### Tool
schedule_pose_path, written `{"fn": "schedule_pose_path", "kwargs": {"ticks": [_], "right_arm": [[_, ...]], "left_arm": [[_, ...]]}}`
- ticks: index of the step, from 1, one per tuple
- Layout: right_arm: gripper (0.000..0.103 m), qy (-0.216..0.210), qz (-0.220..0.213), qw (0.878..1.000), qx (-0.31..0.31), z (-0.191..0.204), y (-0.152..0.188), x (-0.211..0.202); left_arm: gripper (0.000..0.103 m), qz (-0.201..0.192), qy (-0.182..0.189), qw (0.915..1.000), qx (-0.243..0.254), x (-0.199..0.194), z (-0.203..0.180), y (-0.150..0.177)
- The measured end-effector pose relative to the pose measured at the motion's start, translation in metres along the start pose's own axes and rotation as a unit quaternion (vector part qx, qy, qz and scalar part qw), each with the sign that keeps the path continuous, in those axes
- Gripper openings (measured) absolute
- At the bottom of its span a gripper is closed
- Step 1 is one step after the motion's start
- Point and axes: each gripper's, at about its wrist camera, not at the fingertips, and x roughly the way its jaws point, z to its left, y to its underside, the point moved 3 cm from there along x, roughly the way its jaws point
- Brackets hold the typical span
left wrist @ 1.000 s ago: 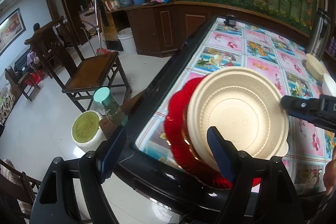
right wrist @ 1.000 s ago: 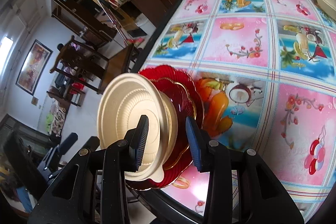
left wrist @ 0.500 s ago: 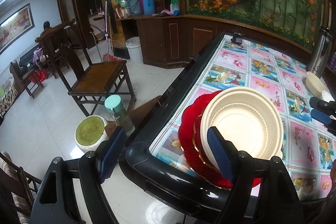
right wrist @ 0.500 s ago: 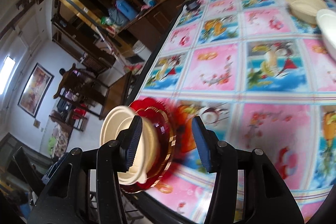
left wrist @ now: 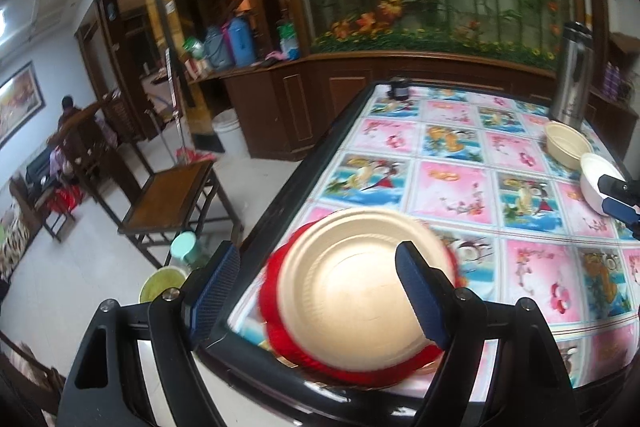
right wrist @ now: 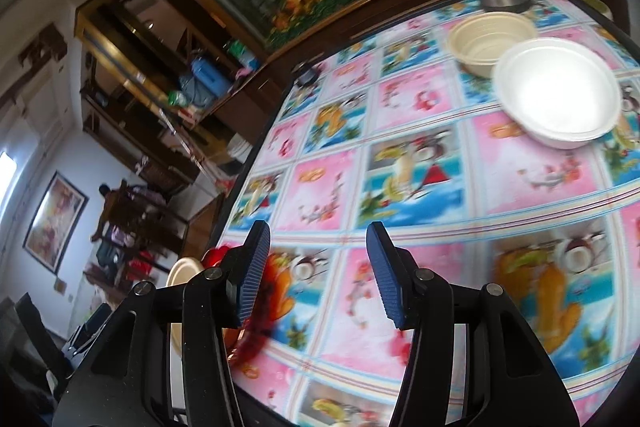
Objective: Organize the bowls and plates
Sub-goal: 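Move both grippers toward the white foam bowl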
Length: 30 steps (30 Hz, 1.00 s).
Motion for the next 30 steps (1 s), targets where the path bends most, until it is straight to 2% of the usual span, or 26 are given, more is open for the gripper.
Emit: {"fn": "schedule_pose_path", "kwargs": {"ticks": [7, 15, 19, 25, 28, 30], "right_arm": [[0.051, 0.019, -0.023, 0.999, 0.016, -0.042, -0.025, -0.026], [0.051, 0.035, -0.053, 0.998, 0.019, -0.081, -0.058, -0.055], [0.051, 0.046, -0.084, 0.995, 0.011, -0.103, -0.080, -0.073], [0.050, 0.072, -0.154, 0.985, 0.000, -0.153, -0.113, -0.097], [0.050, 0.056, -0.173, 0.982, 0.041, -0.190, -0.117, -0.100], [0.050, 0.040, -0.147, 0.984, 0.094, -0.220, -0.116, -0.093]], "left_arm": [[0.081, -0.013, 0.013, 0.9988, 0.046, -0.006, -0.050, -0.018], [0.081, -0.010, 0.033, 0.9953, 0.090, -0.005, -0.111, -0.034], [0.081, -0.006, 0.041, 0.9922, 0.117, -0.002, -0.146, -0.041], [0.081, 0.001, 0.065, 0.9865, 0.150, 0.005, -0.201, -0.055], [0.081, -0.002, 0.083, 0.9850, 0.151, 0.010, -0.229, -0.065], [0.081, -0.006, 0.093, 0.9853, 0.143, 0.016, -0.250, -0.072]]}}
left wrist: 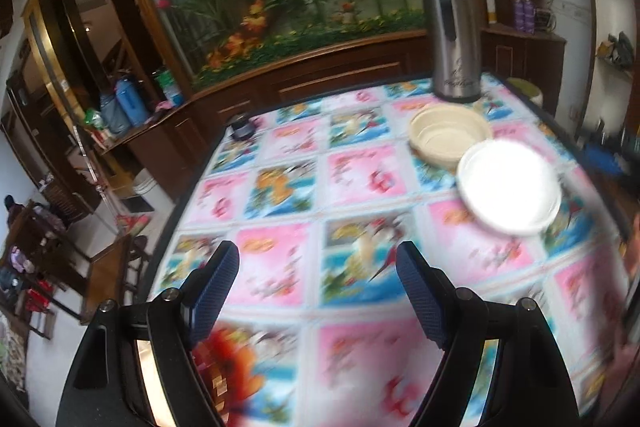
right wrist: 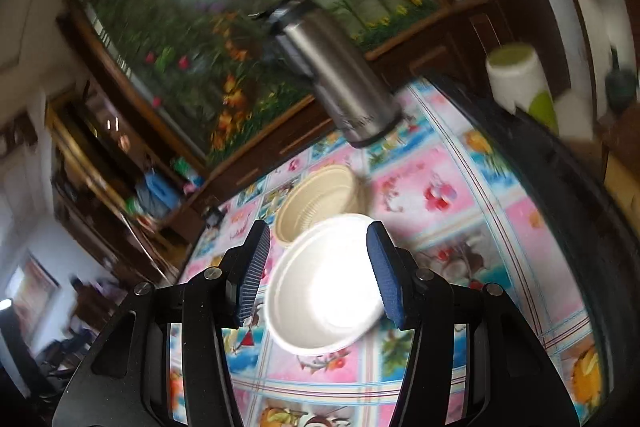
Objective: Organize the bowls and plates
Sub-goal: 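Move both grippers toward the white foam bowl, then close both grippers on the rim of the white foam bowl and lift it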
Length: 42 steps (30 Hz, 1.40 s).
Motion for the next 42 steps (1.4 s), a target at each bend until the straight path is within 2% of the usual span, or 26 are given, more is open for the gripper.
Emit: {"fn": "schedule_pose_path", "kwargs": {"ticks": [3, 7, 11, 19, 22, 27, 33, 37, 40, 42], "right_arm": [[0.050, -0.029, 0.019, 0.997, 0.061, -0.020, -0.005, 0.003], [0.050, -0.037, 0.029, 0.993, 0.106, -0.036, -0.008, 0.001], [0.050, -0.056, 0.059, 0.987, 0.137, -0.040, -0.002, 0.012], [0.050, -0.038, 0.089, 0.982, 0.162, -0.048, 0.009, 0.029], [0.050, -0.026, 0.095, 0.982, 0.162, -0.048, 0.012, 0.037], [0.050, -0.017, 0.097, 0.984, 0.149, -0.043, 0.017, 0.041], [0.050, -0.005, 0.104, 0.987, 0.126, -0.036, 0.022, 0.050], [0.050, 0.005, 0.103, 0.989, 0.108, -0.033, 0.023, 0.053], [0.050, 0.011, 0.106, 0.989, 0.102, -0.032, 0.024, 0.055], [0.050, 0.014, 0.108, 0.989, 0.098, -0.032, 0.025, 0.058]], "left_arm": [[0.081, 0.001, 0.017, 0.9998, -0.010, 0.016, -0.023, -0.015], [0.081, 0.024, 0.041, 0.9986, -0.024, 0.046, -0.049, -0.029], [0.081, 0.067, 0.081, 0.9907, -0.087, 0.080, -0.052, -0.039], [0.081, 0.097, 0.074, 0.9876, -0.099, 0.120, -0.073, -0.036], [0.081, 0.097, 0.078, 0.9864, -0.107, 0.125, -0.075, -0.035], [0.081, 0.072, 0.091, 0.9850, -0.128, 0.124, -0.075, -0.037], [0.081, 0.064, 0.087, 0.9887, -0.104, 0.129, -0.092, -0.033], [0.081, 0.065, 0.088, 0.9882, -0.107, 0.132, -0.091, -0.029], [0.081, 0.046, 0.084, 0.9909, -0.095, 0.129, -0.092, -0.027], [0.081, 0.048, 0.089, 0.9913, -0.084, 0.133, -0.096, -0.024]]}}
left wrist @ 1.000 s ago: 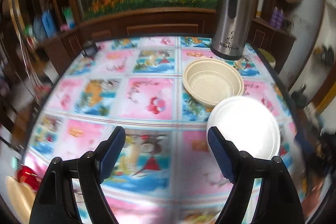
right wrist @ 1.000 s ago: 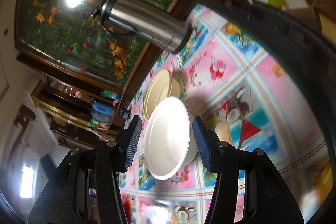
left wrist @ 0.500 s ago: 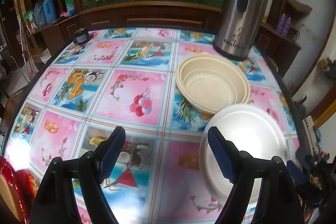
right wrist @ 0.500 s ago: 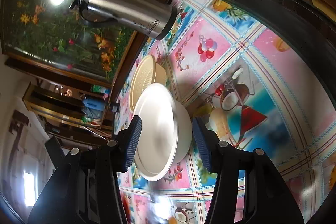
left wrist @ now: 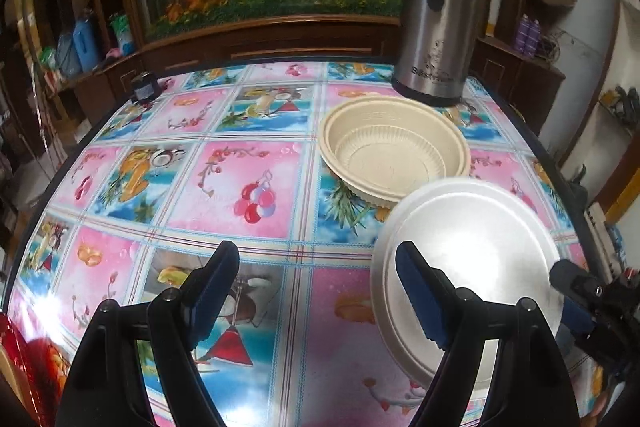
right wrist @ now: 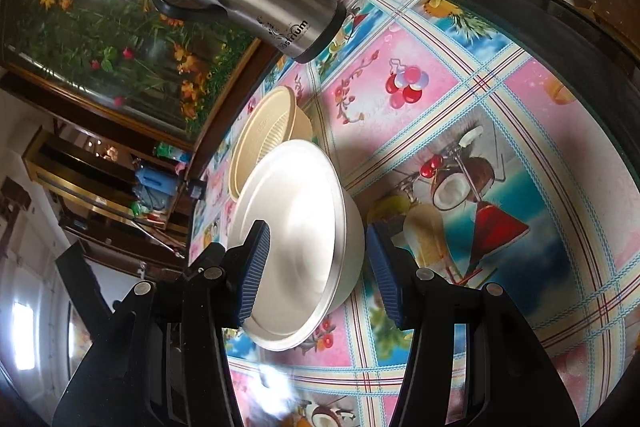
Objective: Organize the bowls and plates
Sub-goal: 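Close both grippers on the rim of the white foam bowl and lift it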
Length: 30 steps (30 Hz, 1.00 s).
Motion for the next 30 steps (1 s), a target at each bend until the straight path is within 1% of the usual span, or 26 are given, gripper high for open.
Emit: {"fn": "schedule_pose_path", "kwargs": {"ticks": [3, 8, 11, 14, 18, 22, 23, 25, 26, 28, 30], "right_arm": [[0.050, 0.012, 0.000, 1.000, -0.006, 0.000, 0.001, 0.003], [0.050, 0.020, 0.002, 1.000, -0.007, -0.001, 0.001, 0.007], [0.050, 0.023, 0.007, 1.000, -0.008, -0.002, 0.002, 0.010], [0.050, 0.022, 0.013, 1.000, -0.007, -0.002, 0.004, 0.014], [0.050, 0.021, 0.014, 1.000, -0.004, -0.004, 0.004, 0.016], [0.050, 0.018, 0.013, 1.000, 0.007, -0.007, 0.004, 0.016], [0.050, 0.020, 0.012, 1.000, 0.007, -0.007, 0.004, 0.016], [0.050, 0.023, 0.009, 1.000, 0.004, -0.007, 0.004, 0.015], [0.050, 0.024, 0.007, 1.000, 0.001, -0.007, 0.005, 0.013], [0.050, 0.030, -0.001, 1.000, -0.005, -0.006, 0.005, 0.011], [0.050, 0.040, -0.005, 0.999, -0.010, -0.006, 0.004, 0.011]], "left_arm": [[0.081, 0.021, 0.026, 0.9994, 0.000, 0.010, -0.003, 0.005], [0.081, 0.021, 0.061, 0.9979, 0.012, 0.010, -0.008, 0.007], [0.081, 0.039, 0.075, 0.9963, 0.012, 0.015, -0.011, 0.010], [0.080, 0.055, 0.075, 0.9956, 0.009, 0.021, -0.011, 0.013], [0.078, 0.061, 0.080, 0.9949, -0.006, 0.021, -0.004, 0.014], [0.060, 0.065, 0.082, 0.9944, -0.016, 0.021, 0.001, 0.014], [0.058, 0.067, 0.082, 0.9942, -0.017, 0.021, 0.001, 0.015], [0.045, 0.072, 0.086, 0.9935, -0.019, 0.023, 0.002, 0.016], [0.042, 0.076, 0.088, 0.9930, -0.021, 0.024, 0.003, 0.017], [0.032, 0.079, 0.091, 0.9925, -0.022, 0.024, 0.003, 0.017], [0.029, 0.080, 0.093, 0.9922, -0.020, 0.025, 0.002, 0.018]]}}
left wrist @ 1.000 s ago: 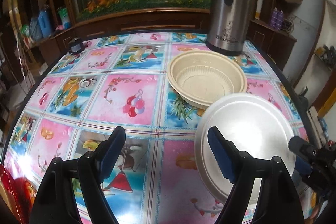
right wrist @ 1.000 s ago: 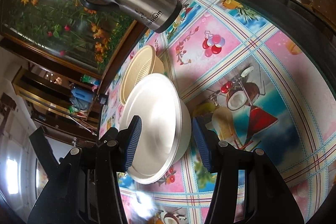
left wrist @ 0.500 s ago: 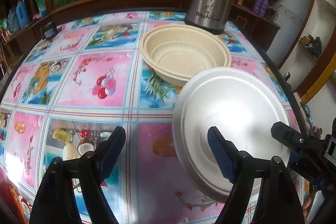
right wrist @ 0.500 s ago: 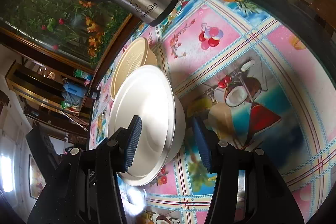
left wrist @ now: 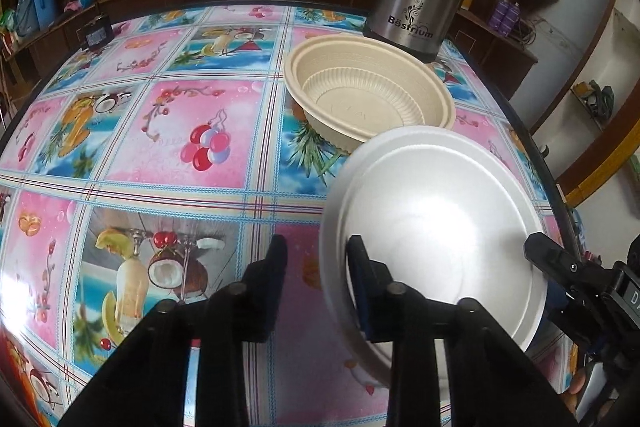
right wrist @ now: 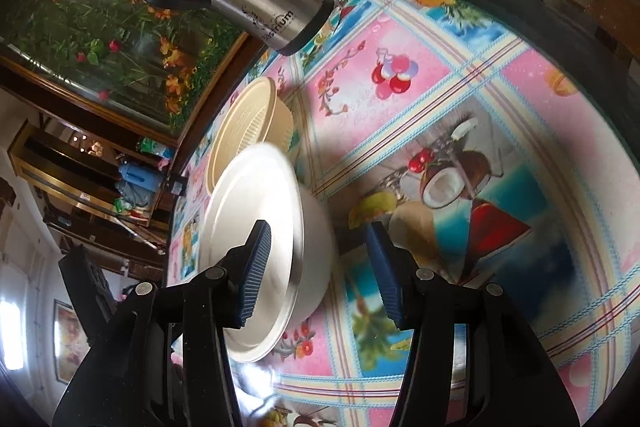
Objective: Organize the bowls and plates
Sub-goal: 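Close both grippers on the rim of the white foam bowl and lift it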
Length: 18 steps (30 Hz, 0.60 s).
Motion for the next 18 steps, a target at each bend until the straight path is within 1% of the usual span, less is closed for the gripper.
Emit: {"fn": "schedule_pose_path", "kwargs": {"ticks": [1, 2, 3, 4, 5, 7, 8, 9, 10, 12, 18], "right_arm": [[0.048, -0.001, 0.001, 1.000, 0.000, 0.000, 0.000, 0.000], [0.044, -0.004, 0.005, 1.000, 0.000, 0.000, 0.001, 0.002], [0.036, -0.004, 0.010, 1.000, -0.005, 0.001, 0.001, 0.003], [0.034, -0.002, 0.011, 1.000, -0.010, 0.002, 0.002, 0.004], [0.032, 0.003, 0.010, 1.000, -0.020, 0.005, 0.003, 0.005], [0.019, 0.008, 0.006, 0.999, -0.044, 0.012, 0.004, 0.004], [0.017, 0.011, 0.003, 0.999, -0.053, 0.015, 0.005, 0.004], [0.015, 0.014, 0.000, 0.998, -0.065, 0.018, 0.006, 0.003], [0.015, 0.015, 0.000, 0.997, -0.072, 0.020, 0.007, 0.004], [0.011, 0.011, 0.005, 0.997, -0.079, 0.023, 0.008, 0.005], [0.011, 0.013, 0.009, 0.995, -0.094, 0.028, 0.012, 0.009]], "left_arm": [[0.025, 0.002, 0.002, 1.0000, 0.000, 0.001, 0.000, 0.000], [0.023, 0.006, 0.007, 1.0000, 0.001, 0.002, -0.001, 0.001], [0.020, 0.008, 0.012, 0.9999, 0.001, 0.002, -0.001, 0.001], [0.018, 0.009, 0.014, 0.9999, 0.002, 0.002, -0.002, 0.002], [0.018, 0.008, 0.015, 0.9999, 0.003, 0.001, -0.003, 0.002], [0.017, 0.006, 0.016, 0.9998, 0.006, 0.000, -0.004, 0.002], [0.015, 0.006, 0.015, 0.9998, 0.008, -0.001, -0.005, 0.002], [0.012, 0.007, 0.015, 0.9998, 0.008, 0.000, -0.005, 0.002], [0.012, 0.008, 0.014, 0.9998, 0.008, 0.000, -0.005, 0.003], [0.012, 0.008, 0.012, 0.9999, 0.008, 0.000, -0.004, 0.002], [0.012, -0.001, 0.001, 0.9999, 0.015, -0.004, -0.003, 0.002]]}}
